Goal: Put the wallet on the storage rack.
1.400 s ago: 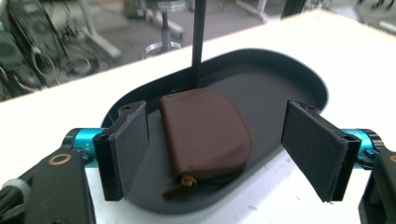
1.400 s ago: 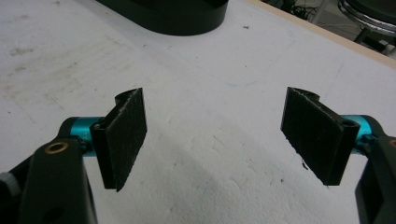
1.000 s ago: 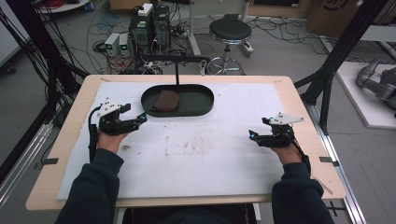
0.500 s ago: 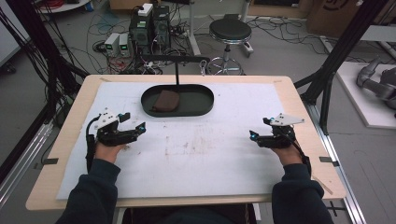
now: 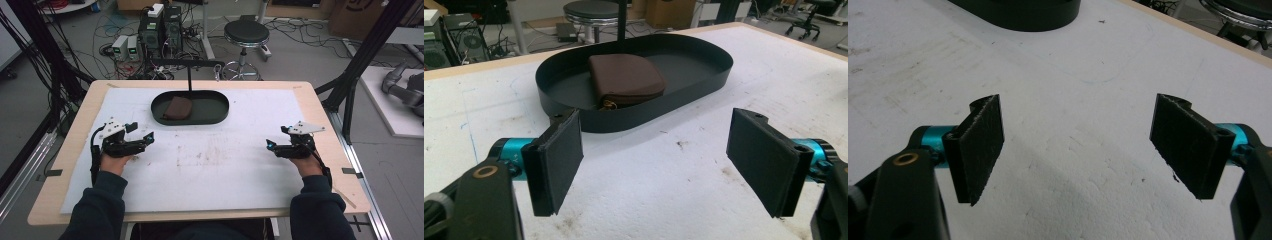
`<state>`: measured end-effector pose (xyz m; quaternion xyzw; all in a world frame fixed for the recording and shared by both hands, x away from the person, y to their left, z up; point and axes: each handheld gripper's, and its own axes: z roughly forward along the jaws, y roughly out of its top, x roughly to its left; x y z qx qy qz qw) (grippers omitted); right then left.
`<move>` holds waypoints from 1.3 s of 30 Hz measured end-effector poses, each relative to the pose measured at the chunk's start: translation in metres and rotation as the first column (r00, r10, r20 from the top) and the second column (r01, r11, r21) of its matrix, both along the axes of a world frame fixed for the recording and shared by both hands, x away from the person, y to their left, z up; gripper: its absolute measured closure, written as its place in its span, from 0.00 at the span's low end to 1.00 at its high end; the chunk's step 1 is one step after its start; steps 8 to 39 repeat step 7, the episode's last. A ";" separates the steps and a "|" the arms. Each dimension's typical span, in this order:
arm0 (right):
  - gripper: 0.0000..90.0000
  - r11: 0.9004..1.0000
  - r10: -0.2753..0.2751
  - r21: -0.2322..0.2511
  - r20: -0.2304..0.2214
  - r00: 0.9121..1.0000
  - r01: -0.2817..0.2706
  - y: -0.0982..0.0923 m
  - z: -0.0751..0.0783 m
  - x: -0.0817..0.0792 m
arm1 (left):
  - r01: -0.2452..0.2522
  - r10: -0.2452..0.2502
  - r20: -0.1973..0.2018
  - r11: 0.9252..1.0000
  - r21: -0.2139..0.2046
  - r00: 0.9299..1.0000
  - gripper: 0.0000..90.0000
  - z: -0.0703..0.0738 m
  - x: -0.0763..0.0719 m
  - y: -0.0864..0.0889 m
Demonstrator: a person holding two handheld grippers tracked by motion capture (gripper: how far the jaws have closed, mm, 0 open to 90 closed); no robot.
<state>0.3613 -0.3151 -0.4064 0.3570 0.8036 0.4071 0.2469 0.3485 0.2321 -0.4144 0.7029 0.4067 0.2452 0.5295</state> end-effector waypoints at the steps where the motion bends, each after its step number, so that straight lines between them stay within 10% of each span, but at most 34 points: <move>1: 0.24 1.000 0.001 0.001 -0.001 1.000 -0.001 0.000 0.000 0.000 | -0.001 0.001 0.000 1.000 0.000 1.000 0.25 0.000 0.000 0.000; 39: 0.24 1.000 0.003 0.006 -0.002 1.000 -0.003 0.000 -0.001 0.001 | -0.005 0.005 -0.001 1.000 -0.004 1.000 0.25 -0.001 0.001 0.001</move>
